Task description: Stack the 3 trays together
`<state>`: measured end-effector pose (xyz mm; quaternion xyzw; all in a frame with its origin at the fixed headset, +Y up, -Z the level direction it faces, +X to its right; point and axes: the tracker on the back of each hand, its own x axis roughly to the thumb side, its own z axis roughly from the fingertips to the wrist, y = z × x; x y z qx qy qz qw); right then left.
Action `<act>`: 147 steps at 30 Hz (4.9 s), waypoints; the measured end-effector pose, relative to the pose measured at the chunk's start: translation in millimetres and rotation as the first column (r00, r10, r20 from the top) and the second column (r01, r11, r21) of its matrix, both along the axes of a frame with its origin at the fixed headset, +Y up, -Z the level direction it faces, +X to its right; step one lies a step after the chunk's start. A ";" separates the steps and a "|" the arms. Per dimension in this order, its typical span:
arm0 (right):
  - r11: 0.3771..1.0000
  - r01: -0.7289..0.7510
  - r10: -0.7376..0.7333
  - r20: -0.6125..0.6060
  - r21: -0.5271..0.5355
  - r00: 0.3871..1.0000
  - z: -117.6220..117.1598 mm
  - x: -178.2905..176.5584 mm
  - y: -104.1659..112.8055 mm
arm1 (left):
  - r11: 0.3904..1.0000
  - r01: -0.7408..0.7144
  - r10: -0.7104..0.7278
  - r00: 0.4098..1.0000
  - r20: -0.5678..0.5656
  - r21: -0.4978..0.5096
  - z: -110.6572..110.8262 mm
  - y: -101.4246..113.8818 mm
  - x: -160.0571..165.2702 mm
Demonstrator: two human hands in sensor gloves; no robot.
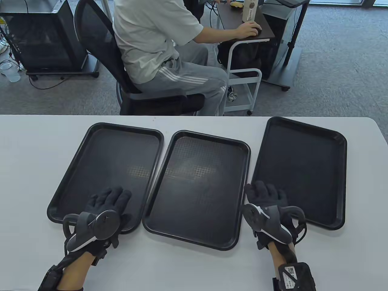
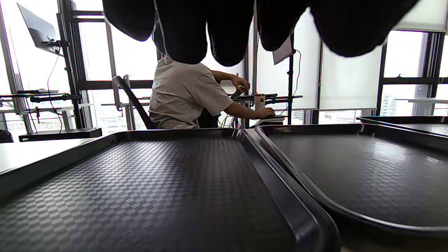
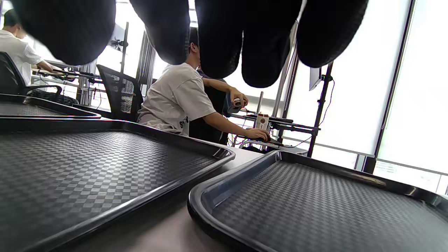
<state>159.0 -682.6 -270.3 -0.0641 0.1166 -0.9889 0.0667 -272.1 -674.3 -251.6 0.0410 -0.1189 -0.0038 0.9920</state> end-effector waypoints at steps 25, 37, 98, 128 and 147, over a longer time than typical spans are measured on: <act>1.000 0.004 -0.004 0.024 0.013 1.000 1.0 6.2 7.1 | 0.886 0.141 -0.231 0.961 -0.155 -0.443 -34.9 -56.2 -45.4; 1.000 0.002 -0.002 0.022 0.000 1.000 1.6 6.8 8.5 | 0.840 0.302 -0.362 0.931 -0.051 -0.451 -38.6 -72.5 -36.6; 0.993 0.012 -0.028 0.132 0.118 0.991 5.8 28.4 27.6 | 0.858 0.077 -0.252 0.924 0.287 0.508 24.0 12.1 192.5; 1.000 0.022 -0.025 0.158 0.019 0.987 3.0 30.1 18.1 | 0.956 0.262 -0.292 0.836 0.466 0.130 28.4 -61.7 226.7; 0.999 0.015 -0.009 0.153 -0.039 0.988 1.3 28.3 16.3 | 0.946 0.322 -0.253 0.820 0.514 -0.048 20.6 -69.0 219.0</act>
